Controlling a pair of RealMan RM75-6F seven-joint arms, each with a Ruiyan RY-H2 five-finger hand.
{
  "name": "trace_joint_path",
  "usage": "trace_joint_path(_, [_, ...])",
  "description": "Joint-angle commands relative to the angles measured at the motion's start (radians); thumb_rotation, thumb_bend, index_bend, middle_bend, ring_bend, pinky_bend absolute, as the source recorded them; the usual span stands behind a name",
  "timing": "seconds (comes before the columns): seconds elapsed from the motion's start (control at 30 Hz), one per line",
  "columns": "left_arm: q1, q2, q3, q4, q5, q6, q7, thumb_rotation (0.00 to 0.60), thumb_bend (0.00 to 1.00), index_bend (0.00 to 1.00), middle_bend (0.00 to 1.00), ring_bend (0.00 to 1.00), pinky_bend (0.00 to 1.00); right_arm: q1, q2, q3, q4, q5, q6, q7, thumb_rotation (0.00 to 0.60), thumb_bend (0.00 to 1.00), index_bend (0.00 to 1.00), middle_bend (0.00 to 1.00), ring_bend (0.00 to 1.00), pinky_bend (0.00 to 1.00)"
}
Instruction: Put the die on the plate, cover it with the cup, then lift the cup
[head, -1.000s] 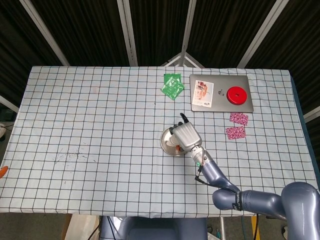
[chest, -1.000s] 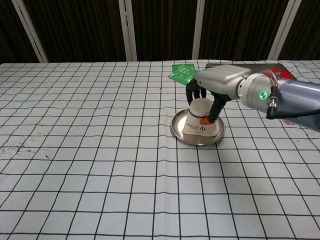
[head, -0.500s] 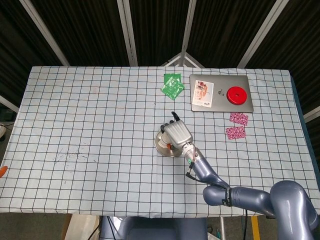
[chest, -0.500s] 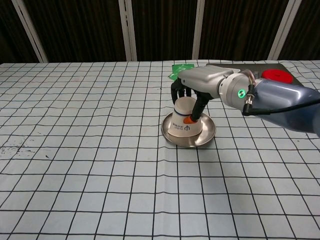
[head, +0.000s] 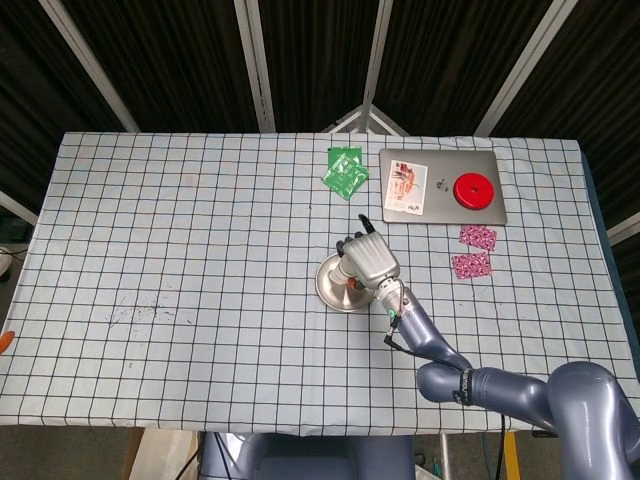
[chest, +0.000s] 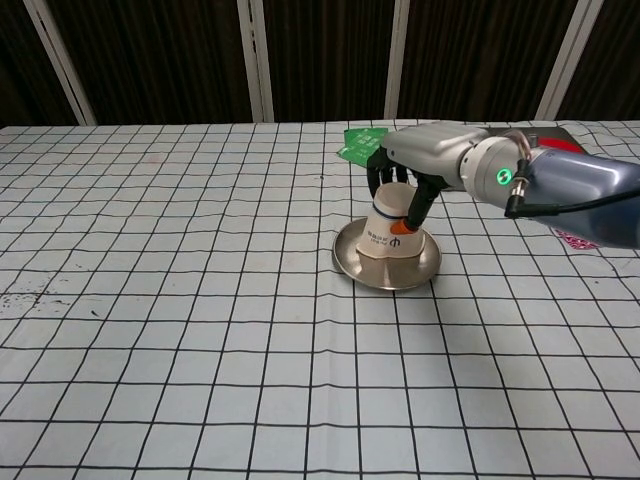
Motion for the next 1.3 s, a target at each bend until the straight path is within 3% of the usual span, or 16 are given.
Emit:
trace_joint_path(0.03, [0.000,0.000,0.001,-0.002,0.003,0.002,0.002,0.600,0.29,0.26,0.00,0.00,0.00,-0.013,0.037,-0.024,-0.060,-0.014,-0.004,-0.018,0.600,0.45,0.60,0.59,0.38,0.01])
trace_joint_path(0.43, [0.001,0.001,0.002,-0.005,0.008,0.007,-0.001,0.600,0.29,0.26,0.00,0.00,0.00,-0.017,0.053,-0.024,-0.206,0.015,-0.003,-0.021,0.600,0.45,0.61,0.59,0.38,0.01])
trace_joint_path(1.03, [-0.001,0.000,-0.001,0.005,-0.001,0.000,-0.008,0.600,0.29,0.26,0.00,0.00,0.00,0.043,-0.082,0.040,-0.037,0.035,-0.028,0.032,0.600,0.45,0.62,0.59,0.38,0.01])
trace_joint_path(1.3, [-0.002,-0.002,-0.003,0.006,-0.006,-0.003,-0.003,0.600,0.29,0.26,0.00,0.00,0.00,0.025,-0.047,0.038,-0.018,0.001,-0.019,0.066,0.600,0.45,0.62,0.59,0.38,0.02])
